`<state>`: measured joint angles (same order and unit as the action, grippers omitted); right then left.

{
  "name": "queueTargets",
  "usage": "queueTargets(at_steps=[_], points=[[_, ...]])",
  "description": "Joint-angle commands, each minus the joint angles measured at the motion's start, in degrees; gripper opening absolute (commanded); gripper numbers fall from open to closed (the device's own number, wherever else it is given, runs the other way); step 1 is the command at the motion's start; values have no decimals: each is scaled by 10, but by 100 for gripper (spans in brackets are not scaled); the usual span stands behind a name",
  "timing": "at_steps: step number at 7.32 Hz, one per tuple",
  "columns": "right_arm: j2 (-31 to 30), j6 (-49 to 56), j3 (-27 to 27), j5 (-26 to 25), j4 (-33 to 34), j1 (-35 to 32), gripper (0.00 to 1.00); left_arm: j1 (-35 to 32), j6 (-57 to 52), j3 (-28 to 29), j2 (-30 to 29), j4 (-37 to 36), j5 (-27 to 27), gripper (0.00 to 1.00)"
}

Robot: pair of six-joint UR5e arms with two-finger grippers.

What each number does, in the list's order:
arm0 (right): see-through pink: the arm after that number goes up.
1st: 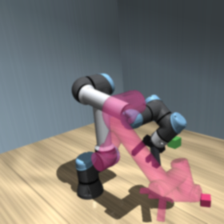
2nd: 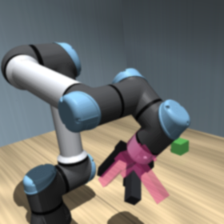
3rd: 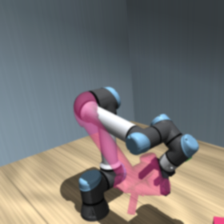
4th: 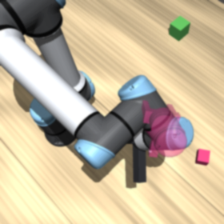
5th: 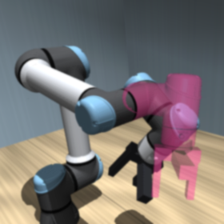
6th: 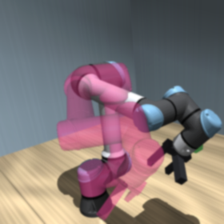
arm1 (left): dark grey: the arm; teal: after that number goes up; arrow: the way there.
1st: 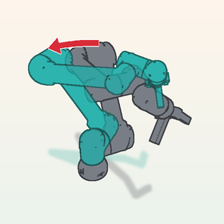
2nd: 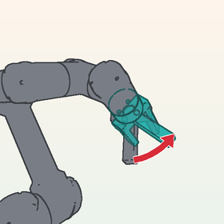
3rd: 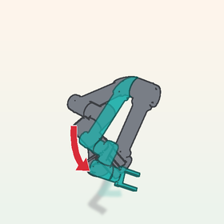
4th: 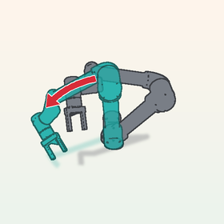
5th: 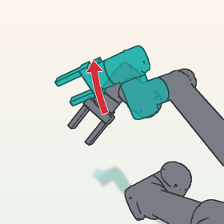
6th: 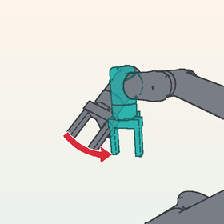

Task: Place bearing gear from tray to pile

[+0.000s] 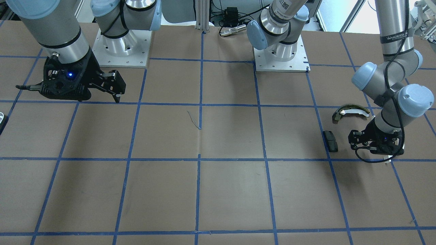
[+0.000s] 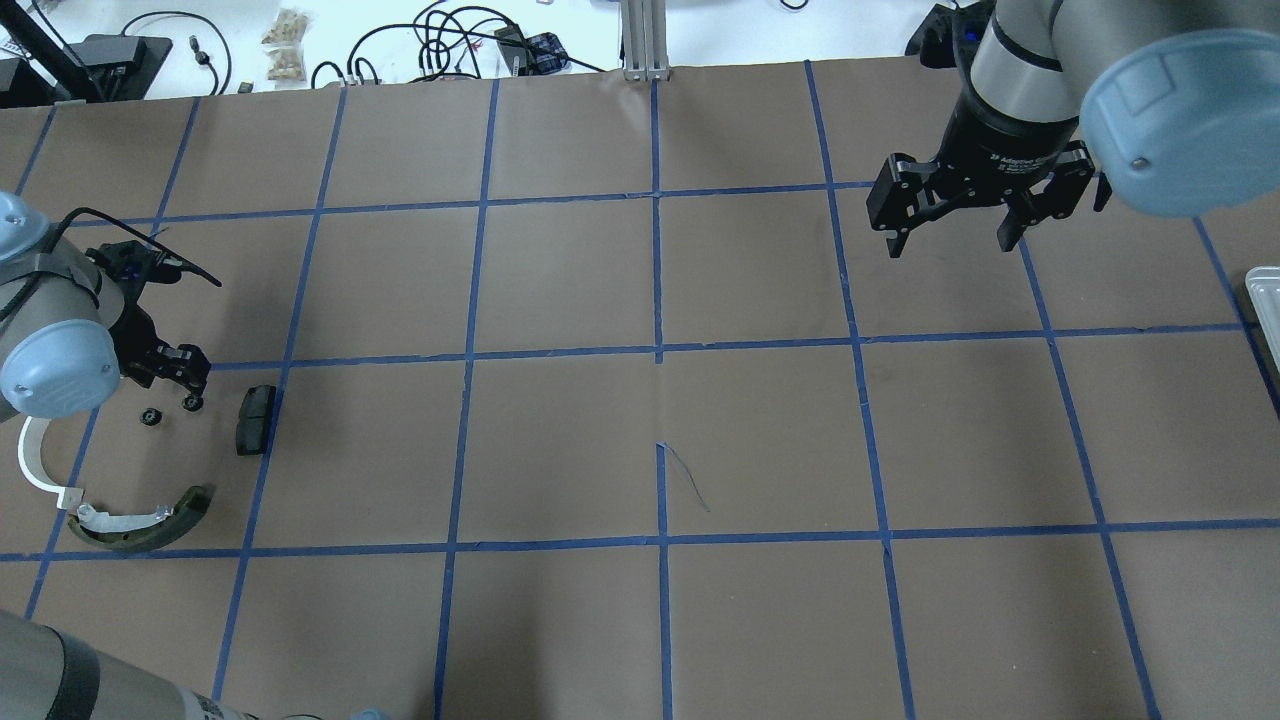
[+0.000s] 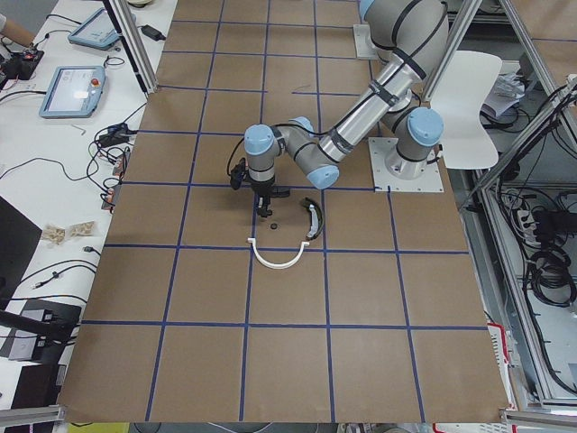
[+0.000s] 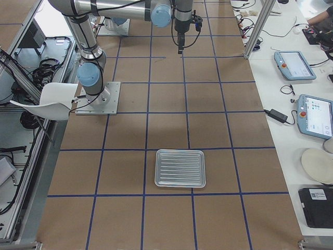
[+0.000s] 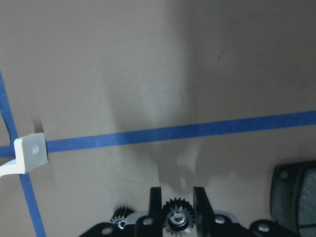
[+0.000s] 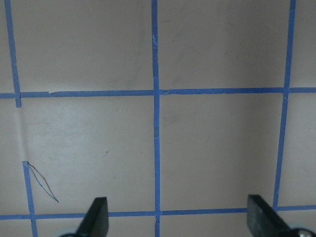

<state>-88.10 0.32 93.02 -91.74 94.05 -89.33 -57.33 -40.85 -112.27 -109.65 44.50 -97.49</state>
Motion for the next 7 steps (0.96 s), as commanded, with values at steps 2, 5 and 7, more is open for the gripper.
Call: queueTargets(at_steps=[2, 5, 7], points=[[-2, -4, -29, 3, -14, -1, 100, -51, 94, 57, 71, 162, 28, 100], [-1, -2, -36, 2, -16, 0, 100, -209, 342, 195, 126, 400, 46, 100], [-4, -3, -35, 4, -56, -3, 100, -297, 423, 246, 149, 424, 81, 100]])
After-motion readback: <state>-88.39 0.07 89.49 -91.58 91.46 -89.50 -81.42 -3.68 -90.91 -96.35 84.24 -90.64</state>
